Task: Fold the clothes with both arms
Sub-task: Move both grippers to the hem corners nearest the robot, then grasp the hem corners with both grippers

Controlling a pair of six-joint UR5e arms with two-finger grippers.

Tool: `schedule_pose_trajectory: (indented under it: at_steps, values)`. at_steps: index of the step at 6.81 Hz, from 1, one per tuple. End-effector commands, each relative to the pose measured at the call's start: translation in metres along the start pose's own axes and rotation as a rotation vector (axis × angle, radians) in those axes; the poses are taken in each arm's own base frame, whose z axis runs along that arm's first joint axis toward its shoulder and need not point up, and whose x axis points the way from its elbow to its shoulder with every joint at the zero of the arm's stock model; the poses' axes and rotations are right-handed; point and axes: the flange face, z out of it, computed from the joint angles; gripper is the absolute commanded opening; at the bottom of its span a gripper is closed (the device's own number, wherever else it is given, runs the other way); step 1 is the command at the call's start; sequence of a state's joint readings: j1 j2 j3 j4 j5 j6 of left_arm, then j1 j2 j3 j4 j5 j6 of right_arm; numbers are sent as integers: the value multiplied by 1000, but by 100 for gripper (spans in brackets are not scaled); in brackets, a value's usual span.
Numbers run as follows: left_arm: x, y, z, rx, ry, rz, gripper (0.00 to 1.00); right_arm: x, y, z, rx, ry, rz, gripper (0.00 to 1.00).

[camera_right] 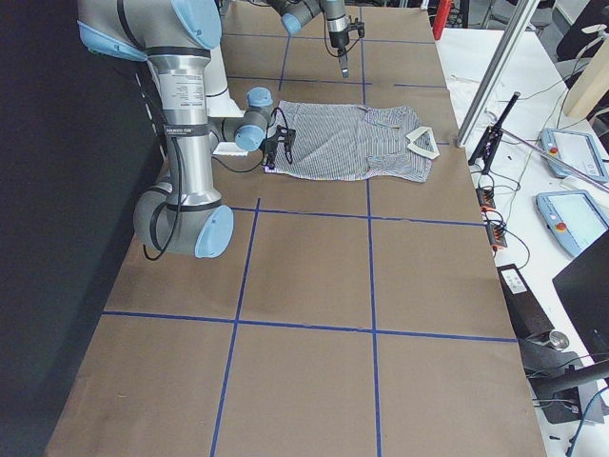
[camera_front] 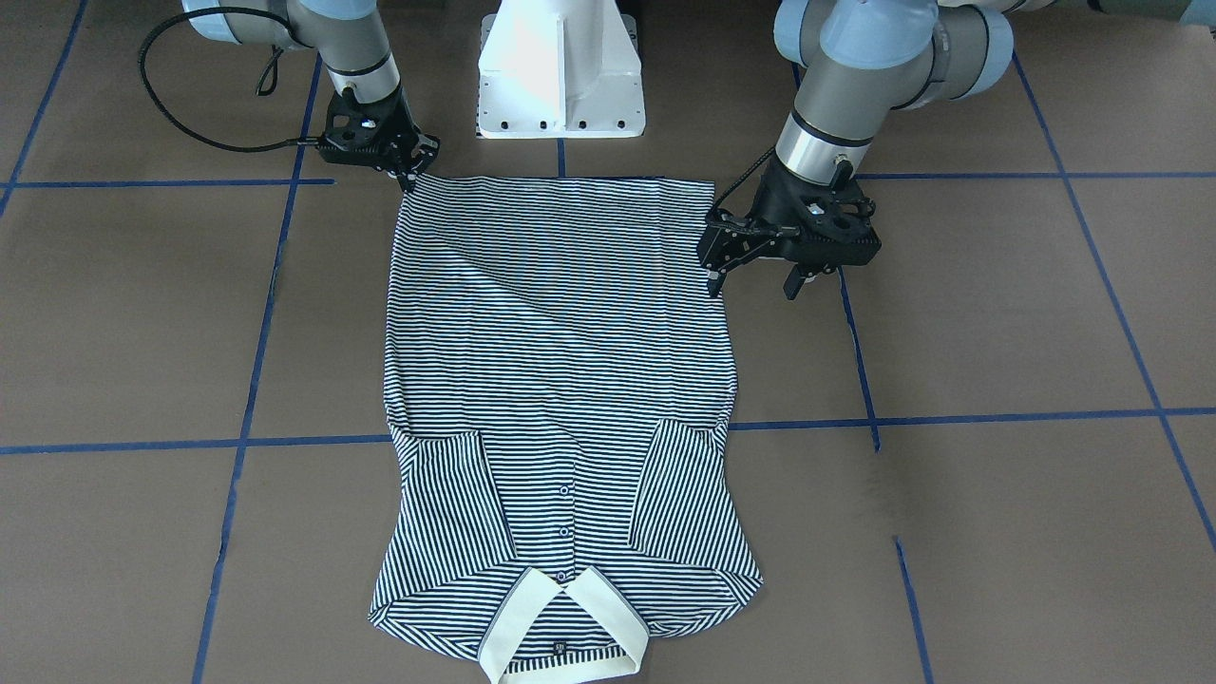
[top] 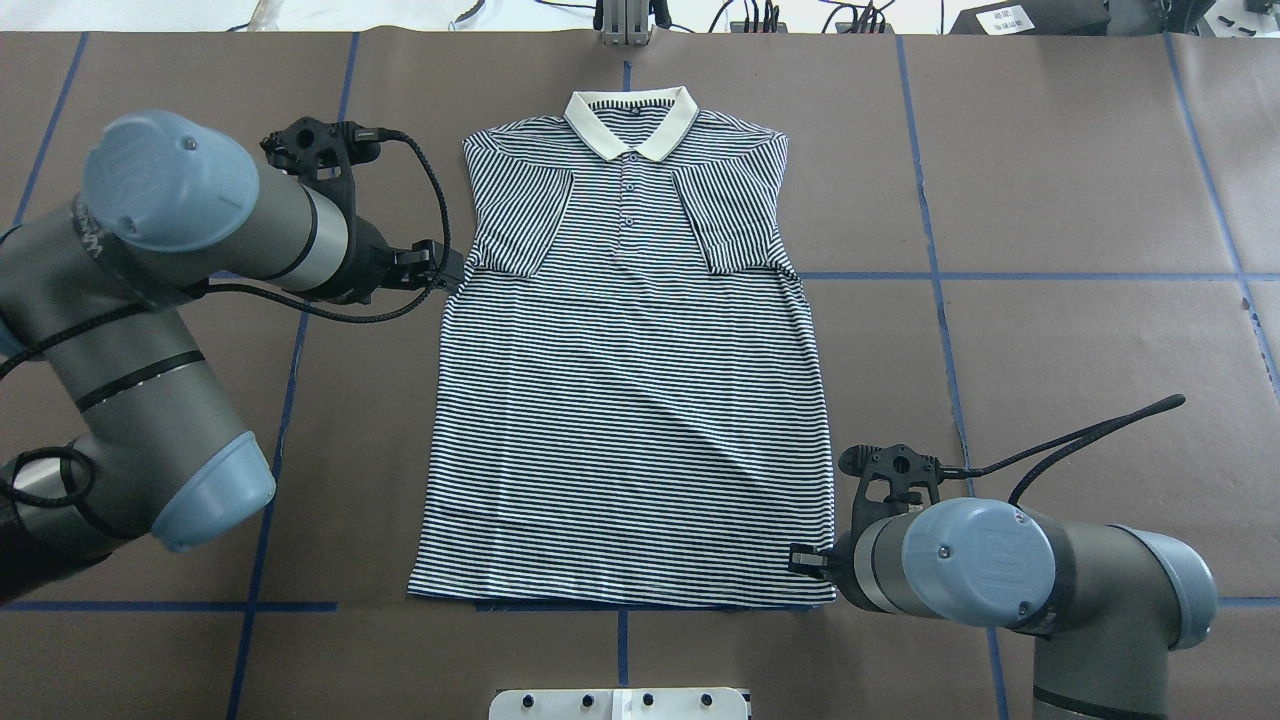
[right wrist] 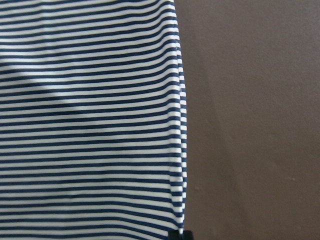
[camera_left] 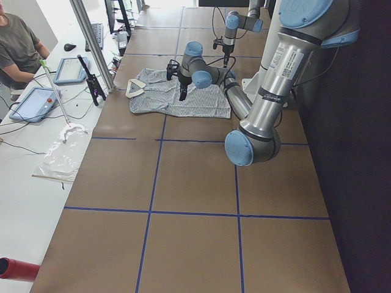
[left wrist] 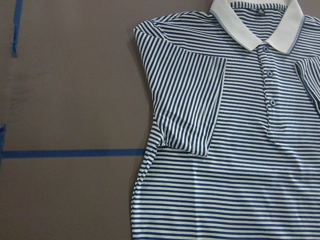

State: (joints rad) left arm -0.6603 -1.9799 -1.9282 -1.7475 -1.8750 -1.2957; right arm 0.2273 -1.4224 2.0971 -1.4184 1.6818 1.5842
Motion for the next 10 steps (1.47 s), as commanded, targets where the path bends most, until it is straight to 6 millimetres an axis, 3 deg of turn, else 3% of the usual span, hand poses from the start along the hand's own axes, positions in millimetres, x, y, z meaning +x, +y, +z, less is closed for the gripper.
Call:
schedule_pose_trajectory:
  at_steps: [1,2,4,5,10]
  values:
    - [-14,113,18,-90,-37,-192,100,-6,-1,-25,-1,-50,-1,0]
    - [-14,173,44,-96,-92,-253,97,-6,-2,-27,1,-54,1,0]
    - [-19,241,71,-114,-208,-301,95,-8,-3,-29,-1,-62,-2,0]
    - [-22,250,81,-119,-229,-292,94,-9,-3,-30,-1,-65,-2,0]
    - [-26,245,93,-93,-248,-286,89,-10,-3,-29,0,-63,-2,0]
